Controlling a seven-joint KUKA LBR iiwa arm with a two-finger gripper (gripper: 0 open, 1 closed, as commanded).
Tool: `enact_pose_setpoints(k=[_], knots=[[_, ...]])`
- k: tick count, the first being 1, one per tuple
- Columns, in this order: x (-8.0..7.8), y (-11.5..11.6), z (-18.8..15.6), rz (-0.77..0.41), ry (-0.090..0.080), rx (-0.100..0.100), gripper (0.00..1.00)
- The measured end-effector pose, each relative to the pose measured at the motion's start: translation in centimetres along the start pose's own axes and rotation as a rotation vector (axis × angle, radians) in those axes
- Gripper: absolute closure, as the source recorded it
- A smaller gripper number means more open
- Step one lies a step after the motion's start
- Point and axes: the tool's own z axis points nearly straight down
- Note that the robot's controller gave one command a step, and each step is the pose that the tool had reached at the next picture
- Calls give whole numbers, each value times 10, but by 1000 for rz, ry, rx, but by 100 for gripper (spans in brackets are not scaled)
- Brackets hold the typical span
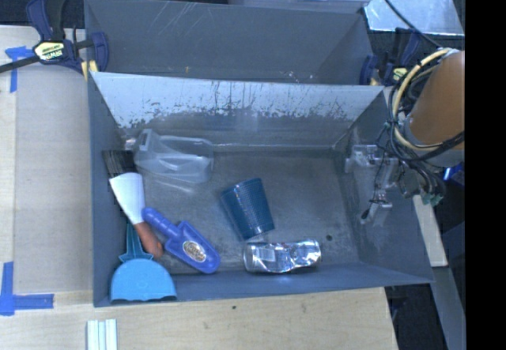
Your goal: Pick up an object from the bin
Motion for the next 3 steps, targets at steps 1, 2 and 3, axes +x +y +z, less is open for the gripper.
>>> enact_pose_setpoints(k=[1, 2, 3], knots=[[0, 0, 0, 0, 0, 0, 0], [51, 35, 57, -7, 7, -3, 0], [41, 22, 75, -72, -11, 4, 0]])
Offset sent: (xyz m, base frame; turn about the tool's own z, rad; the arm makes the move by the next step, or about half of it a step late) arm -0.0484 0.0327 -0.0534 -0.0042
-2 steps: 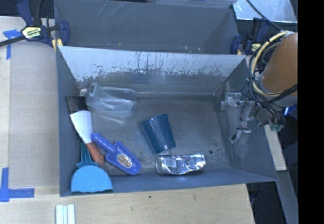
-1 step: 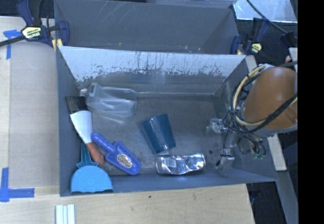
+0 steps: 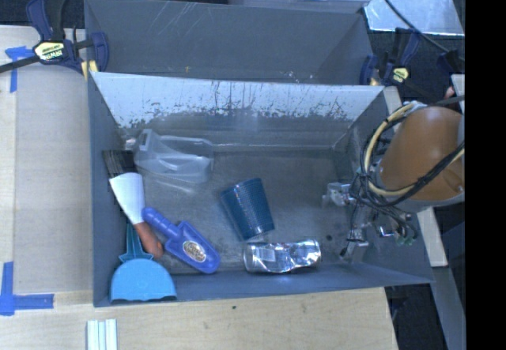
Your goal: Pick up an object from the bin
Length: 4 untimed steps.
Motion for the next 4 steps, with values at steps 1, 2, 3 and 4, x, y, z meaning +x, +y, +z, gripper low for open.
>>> enact_pose_setpoints(k=[1, 2, 3, 4], knots=[[-15, 90, 14, 84, 9, -6, 0], [-24, 68, 12, 43, -2, 4, 0], [-9, 137, 11, 54, 6, -8, 0], [-35, 128, 14, 31, -6, 3, 100]])
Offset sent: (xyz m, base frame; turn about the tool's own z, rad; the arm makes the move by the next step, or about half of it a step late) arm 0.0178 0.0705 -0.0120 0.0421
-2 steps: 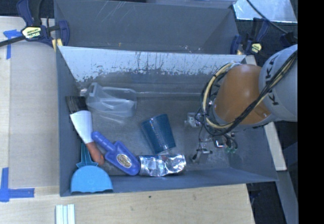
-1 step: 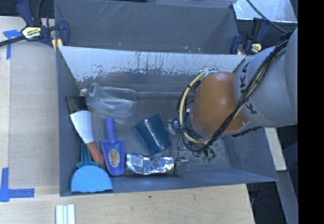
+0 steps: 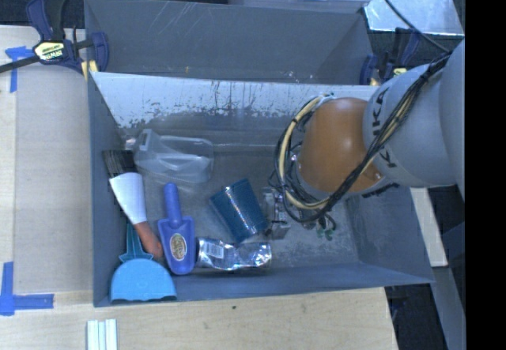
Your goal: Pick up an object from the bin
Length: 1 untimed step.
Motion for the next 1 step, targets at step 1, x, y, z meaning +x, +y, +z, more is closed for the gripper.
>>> enact_pose_setpoints(k=[1], knots=[[0, 0, 0, 0, 0, 0, 100]])
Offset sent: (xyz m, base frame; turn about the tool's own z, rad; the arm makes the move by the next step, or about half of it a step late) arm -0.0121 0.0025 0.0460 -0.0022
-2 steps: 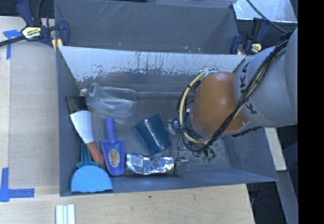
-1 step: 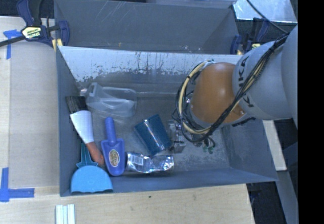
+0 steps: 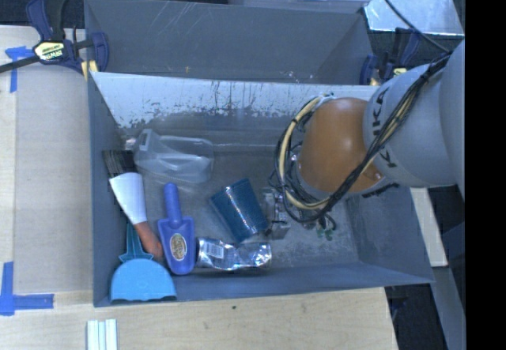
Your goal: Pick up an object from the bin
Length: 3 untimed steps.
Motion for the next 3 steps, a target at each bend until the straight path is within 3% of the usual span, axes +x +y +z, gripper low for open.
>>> enact_pose_setpoints(k=[1, 2, 3], knots=[[7, 1, -19, -1, 5, 0, 100], [8, -4, -20, -158, 2, 0, 100], [-6, -1, -76, -35, -9, 0, 100]])
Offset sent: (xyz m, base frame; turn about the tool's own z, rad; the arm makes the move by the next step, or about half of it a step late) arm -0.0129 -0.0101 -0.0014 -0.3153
